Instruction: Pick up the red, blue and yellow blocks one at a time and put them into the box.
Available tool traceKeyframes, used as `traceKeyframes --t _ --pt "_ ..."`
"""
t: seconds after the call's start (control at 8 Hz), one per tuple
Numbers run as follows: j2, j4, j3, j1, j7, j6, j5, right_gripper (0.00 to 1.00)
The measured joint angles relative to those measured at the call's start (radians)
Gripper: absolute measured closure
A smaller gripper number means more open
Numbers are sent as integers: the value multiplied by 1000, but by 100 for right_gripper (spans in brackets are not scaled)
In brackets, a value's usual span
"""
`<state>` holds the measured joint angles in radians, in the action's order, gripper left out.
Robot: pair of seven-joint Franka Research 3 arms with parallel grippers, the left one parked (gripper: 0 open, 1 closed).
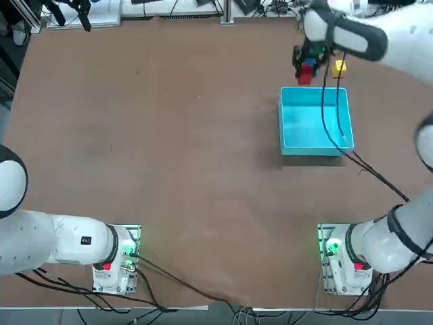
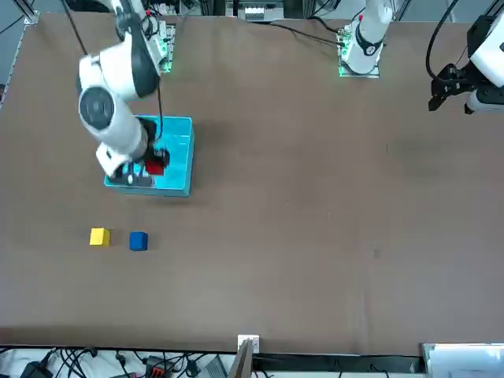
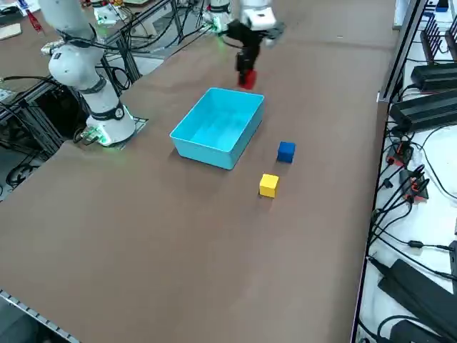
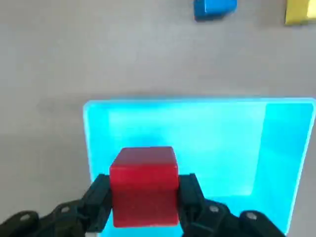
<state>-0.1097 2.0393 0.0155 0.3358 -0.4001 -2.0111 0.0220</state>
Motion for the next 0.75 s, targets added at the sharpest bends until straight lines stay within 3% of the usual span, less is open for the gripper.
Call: traceKeyframes --t 0.25,0.75 --pt "83 229 8 6 -14 -133 0 31" --pt "45 373 15 73 -111 -343 0 31"
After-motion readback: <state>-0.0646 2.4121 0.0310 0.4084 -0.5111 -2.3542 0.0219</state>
